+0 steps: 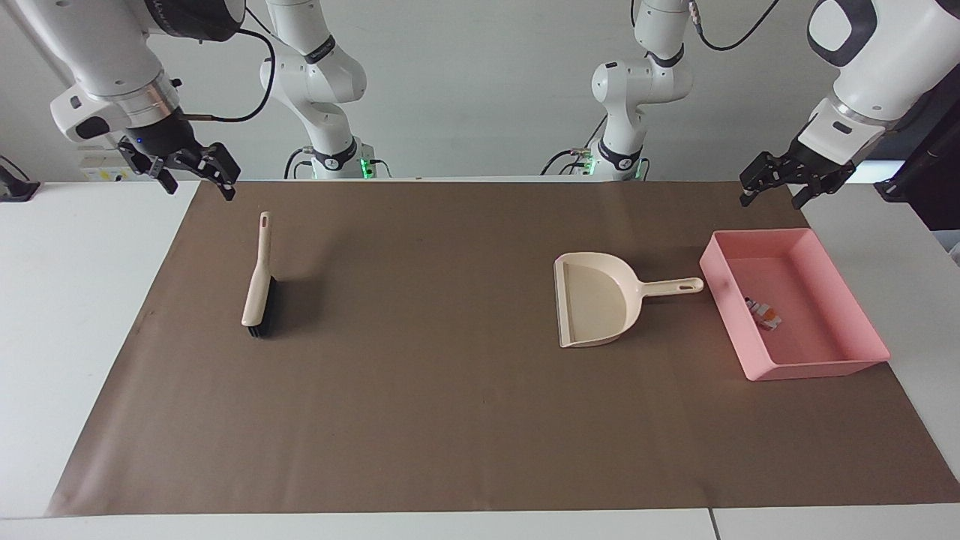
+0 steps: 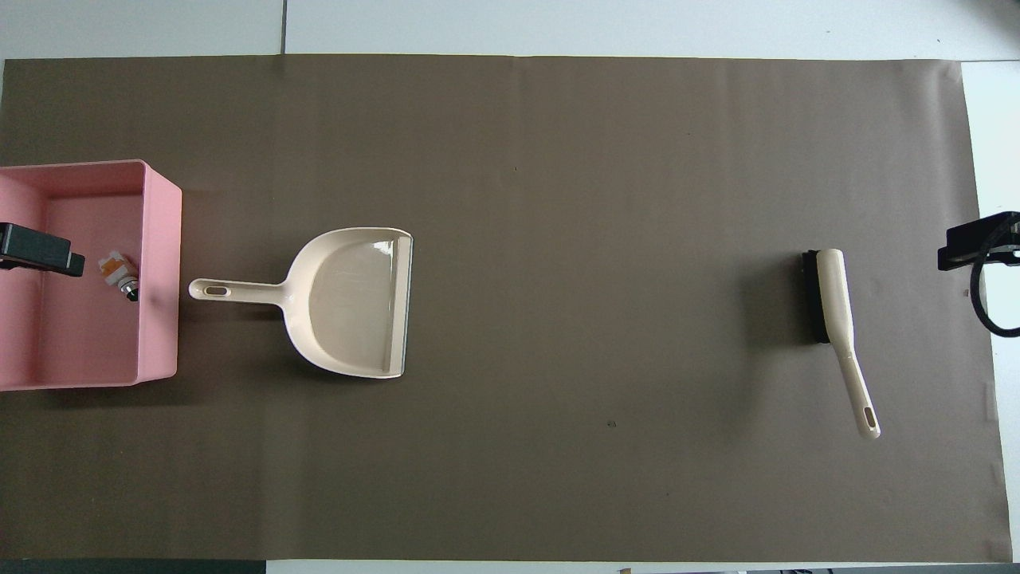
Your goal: Clean e-waste and dump in bin
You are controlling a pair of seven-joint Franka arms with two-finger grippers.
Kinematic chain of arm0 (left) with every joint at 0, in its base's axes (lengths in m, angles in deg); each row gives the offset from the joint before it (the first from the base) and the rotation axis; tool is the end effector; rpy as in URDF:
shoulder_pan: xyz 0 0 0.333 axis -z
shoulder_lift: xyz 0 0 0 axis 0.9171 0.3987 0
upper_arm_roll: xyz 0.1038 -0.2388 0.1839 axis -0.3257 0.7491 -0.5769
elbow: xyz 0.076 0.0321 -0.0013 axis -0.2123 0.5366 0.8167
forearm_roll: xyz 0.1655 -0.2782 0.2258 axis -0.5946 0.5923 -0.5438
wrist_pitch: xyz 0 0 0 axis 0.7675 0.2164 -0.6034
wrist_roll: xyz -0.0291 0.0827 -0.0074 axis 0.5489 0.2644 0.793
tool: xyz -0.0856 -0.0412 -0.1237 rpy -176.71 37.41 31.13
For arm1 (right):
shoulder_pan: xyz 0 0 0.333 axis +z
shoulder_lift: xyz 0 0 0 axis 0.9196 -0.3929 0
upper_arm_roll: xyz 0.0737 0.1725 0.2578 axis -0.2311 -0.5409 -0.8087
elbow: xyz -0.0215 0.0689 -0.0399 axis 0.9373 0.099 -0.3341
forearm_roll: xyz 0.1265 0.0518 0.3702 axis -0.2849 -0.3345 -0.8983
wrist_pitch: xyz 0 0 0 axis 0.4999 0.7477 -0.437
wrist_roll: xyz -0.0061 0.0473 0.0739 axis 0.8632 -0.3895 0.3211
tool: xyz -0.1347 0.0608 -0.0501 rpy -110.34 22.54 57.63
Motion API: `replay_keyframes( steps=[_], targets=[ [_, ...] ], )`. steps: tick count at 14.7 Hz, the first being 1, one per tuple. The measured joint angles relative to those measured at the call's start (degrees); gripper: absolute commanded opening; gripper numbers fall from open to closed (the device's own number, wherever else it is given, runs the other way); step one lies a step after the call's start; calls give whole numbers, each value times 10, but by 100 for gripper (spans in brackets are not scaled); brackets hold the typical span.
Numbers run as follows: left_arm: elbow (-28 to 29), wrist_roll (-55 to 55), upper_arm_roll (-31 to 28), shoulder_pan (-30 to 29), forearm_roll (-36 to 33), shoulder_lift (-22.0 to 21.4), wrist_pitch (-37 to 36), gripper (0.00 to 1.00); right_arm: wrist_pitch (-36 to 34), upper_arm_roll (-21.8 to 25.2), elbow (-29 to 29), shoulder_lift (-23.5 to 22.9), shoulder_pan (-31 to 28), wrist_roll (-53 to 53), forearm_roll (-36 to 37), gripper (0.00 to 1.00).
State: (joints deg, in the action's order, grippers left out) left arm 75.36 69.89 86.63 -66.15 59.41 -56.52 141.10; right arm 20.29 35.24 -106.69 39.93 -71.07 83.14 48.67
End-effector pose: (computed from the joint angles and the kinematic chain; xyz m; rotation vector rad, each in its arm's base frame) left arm 0.5389 0.0126 0.5647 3.0935 -0.1612 -0.0915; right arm 0.5230 -0.0506 0.5822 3.0959 -0.2210 -0.0835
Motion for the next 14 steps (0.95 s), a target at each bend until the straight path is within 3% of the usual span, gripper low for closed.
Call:
replay_keyframes(
  steps=[14],
  targets=[
    [-1,45,-1,-1,-2,2,-8,99,19,-15,2,6,1,0,-11,100]
  ],
)
